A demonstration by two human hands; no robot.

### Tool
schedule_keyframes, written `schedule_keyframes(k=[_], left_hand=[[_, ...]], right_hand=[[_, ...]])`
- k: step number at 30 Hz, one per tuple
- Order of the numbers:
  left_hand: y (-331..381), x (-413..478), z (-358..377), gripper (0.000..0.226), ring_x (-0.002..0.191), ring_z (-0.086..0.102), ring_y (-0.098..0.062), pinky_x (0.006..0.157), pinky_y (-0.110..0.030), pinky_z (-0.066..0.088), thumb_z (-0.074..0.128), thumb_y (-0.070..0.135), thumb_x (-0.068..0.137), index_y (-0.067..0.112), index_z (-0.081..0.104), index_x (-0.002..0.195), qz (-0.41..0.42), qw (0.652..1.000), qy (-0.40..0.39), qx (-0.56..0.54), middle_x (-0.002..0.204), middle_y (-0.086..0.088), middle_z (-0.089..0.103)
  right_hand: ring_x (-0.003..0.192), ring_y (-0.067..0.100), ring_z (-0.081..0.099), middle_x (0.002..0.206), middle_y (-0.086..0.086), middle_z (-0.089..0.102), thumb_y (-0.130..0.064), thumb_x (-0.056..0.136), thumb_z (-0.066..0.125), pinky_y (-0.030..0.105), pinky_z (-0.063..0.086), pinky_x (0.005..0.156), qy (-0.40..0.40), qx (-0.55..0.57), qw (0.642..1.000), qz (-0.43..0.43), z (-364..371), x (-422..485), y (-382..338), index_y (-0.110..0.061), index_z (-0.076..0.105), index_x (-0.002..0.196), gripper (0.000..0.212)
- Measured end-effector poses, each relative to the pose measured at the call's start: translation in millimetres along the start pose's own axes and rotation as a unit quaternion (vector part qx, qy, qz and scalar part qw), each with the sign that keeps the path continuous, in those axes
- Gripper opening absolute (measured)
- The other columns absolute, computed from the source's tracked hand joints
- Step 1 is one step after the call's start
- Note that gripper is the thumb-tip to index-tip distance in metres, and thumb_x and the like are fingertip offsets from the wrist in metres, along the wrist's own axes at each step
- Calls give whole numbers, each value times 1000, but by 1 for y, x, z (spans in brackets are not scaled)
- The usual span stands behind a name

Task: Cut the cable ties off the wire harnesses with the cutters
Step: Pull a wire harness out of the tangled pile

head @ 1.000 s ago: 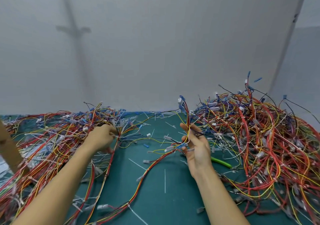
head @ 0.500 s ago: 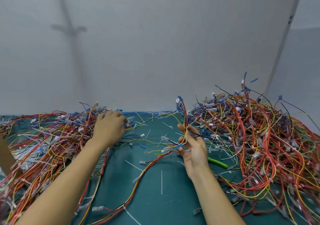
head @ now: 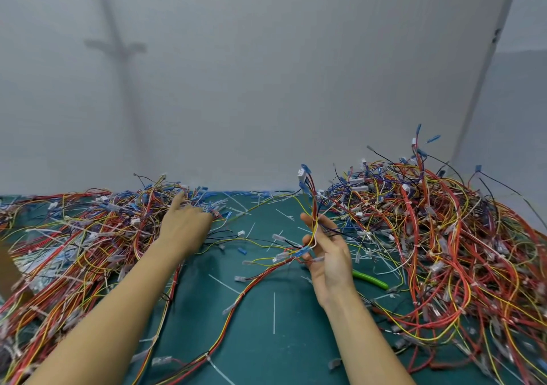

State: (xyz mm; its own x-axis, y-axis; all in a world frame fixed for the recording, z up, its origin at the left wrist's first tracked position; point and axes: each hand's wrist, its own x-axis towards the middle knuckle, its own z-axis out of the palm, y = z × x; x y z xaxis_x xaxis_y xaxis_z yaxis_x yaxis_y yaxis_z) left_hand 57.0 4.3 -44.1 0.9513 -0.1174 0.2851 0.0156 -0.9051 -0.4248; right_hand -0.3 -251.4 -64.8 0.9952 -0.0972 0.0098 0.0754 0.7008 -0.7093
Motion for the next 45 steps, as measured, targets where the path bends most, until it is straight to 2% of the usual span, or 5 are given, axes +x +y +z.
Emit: schedule_keyframes(k=[7, 15, 24, 38, 45], left_hand=[[-31, 4, -32, 18, 88, 62, -34, 87, -45, 42, 48, 13, 99, 8, 65, 104, -185, 907, 242, -292, 104, -13, 67], [-36, -6, -95, 11, 56, 59, -20, 57, -30, 46, 45, 21, 101, 15, 55, 100, -122, 771, 363, -508, 90, 12, 72], [14, -25, -70, 23, 85, 71, -18, 75, -30, 55, 49, 17, 96, 7, 70, 98, 72, 883, -271, -377, 96, -5, 73], [-37, -32, 25, 69, 143, 27, -35, 114, -34, 29, 49, 20, 96, 4, 13, 153, -164, 908, -248, -294, 157, -24, 13], [19, -32, -10, 29, 112, 53, -26, 83, -39, 49, 48, 24, 93, 16, 51, 121, -80, 989, -32, -117, 119, -6, 51]], right_hand=[[62, 14, 48, 98, 5, 76, -2, 98, 47, 19, 38, 42, -5, 0, 1000, -3, 0, 0, 0, -16, 62, 99, 21], [61, 10, 56, 101, 3, 75, -3, 98, 47, 19, 38, 44, -25, 3, 1000, -13, 3, -1, -3, -18, 61, 102, 20], [87, 10, 55, 103, 0, 75, -5, 97, 52, 17, 43, 49, 18, -7, 997, -80, -2, 6, -16, -24, 65, 98, 23], [68, 2, 56, 91, -3, 73, -2, 95, 56, 24, 36, 57, 120, -15, 985, -123, -9, 9, -22, -21, 68, 96, 23], [69, 3, 55, 95, -1, 72, -2, 94, 58, 23, 36, 56, 126, -13, 986, -109, -10, 12, -18, -17, 68, 104, 21]])
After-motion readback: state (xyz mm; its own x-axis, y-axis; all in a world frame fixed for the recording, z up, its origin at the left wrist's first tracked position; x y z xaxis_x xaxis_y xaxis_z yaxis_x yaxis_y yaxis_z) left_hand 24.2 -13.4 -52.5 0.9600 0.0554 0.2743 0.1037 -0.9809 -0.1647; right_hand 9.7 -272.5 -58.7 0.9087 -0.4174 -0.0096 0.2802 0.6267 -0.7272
